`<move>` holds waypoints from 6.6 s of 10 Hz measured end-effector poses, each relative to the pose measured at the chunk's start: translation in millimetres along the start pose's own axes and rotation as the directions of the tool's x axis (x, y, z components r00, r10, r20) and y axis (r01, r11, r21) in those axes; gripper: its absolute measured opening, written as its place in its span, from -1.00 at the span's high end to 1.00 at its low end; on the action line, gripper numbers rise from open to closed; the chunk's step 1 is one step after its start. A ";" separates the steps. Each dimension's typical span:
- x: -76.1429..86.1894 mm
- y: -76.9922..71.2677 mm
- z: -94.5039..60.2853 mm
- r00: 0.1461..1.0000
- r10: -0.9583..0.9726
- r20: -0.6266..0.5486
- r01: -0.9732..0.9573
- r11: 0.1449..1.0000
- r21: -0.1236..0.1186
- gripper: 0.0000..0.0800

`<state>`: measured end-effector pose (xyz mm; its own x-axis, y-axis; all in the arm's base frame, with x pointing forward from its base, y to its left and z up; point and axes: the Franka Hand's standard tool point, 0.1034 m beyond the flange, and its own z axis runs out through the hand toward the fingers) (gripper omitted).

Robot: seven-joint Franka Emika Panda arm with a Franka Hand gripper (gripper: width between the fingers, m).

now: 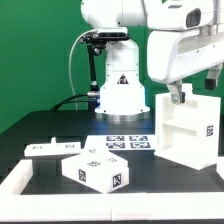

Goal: Assemble cabinet

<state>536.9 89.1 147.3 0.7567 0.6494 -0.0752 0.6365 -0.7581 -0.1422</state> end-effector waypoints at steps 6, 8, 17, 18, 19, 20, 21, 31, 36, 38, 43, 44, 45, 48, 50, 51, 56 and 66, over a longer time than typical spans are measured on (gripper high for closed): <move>-0.6 0.0 1.0 1.000 0.001 0.002 -0.001 1.000 0.001 -0.99; -2.8 -1.4 0.4 0.989 0.145 0.005 -0.145 0.990 -0.003 -0.99; -5.3 5.4 1.7 0.904 0.425 0.038 -0.426 0.905 0.008 -0.99; -6.4 1.6 4.7 0.802 0.594 0.060 -0.595 0.804 0.005 -0.99; -4.9 0.8 5.7 0.746 0.661 0.074 -0.664 0.748 0.012 -0.99; -1.9 2.6 3.4 0.728 0.684 0.047 -0.685 0.729 0.013 -0.99; -1.7 1.4 4.2 0.695 0.717 0.050 -0.718 0.695 0.011 -0.99; -0.1 6.0 19.6 0.136 0.958 0.251 -0.979 0.092 0.180 -0.99; -19.3 6.2 33.3 0.133 0.831 0.541 -0.988 0.069 0.137 -0.99; -23.2 -1.2 41.2 0.106 0.741 0.663 -0.993 0.039 0.115 -0.99; -18.9 -5.0 48.9 0.072 0.691 0.720 -0.997 0.025 0.075 -0.99; -18.9 -5.4 49.5 0.071 0.690 0.720 -0.997 0.026 0.074 -0.99; -18.0 -9.4 53.1 0.067 0.686 0.724 -0.997 0.023 0.071 -0.99; -12.2 -21.9 57.4 0.025 0.635 0.772 -0.995 -0.060 0.081 -0.99; -12.5 -21.6 57.5 0.025 0.635 0.772 -0.995 -0.060 0.081 -0.99; -12.5 -21.6 57.7 0.025 0.634 0.773 -0.995 -0.060 0.081 -0.99; -10.4 -32.2 68.5 -0.040 0.571 0.820 -0.986 -0.153 0.058 -0.99; -15.3 -69.1 90.8 -0.084 0.514 0.854 -0.985 -0.170 0.006 -0.99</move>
Offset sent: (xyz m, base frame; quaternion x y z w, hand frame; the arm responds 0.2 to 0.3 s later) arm 0.0000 0.0000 0.0000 0.0000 0.0000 0.0000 1.0000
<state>467.7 136.9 68.7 0.1357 -0.3928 -0.9095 -0.8549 -0.5104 0.0928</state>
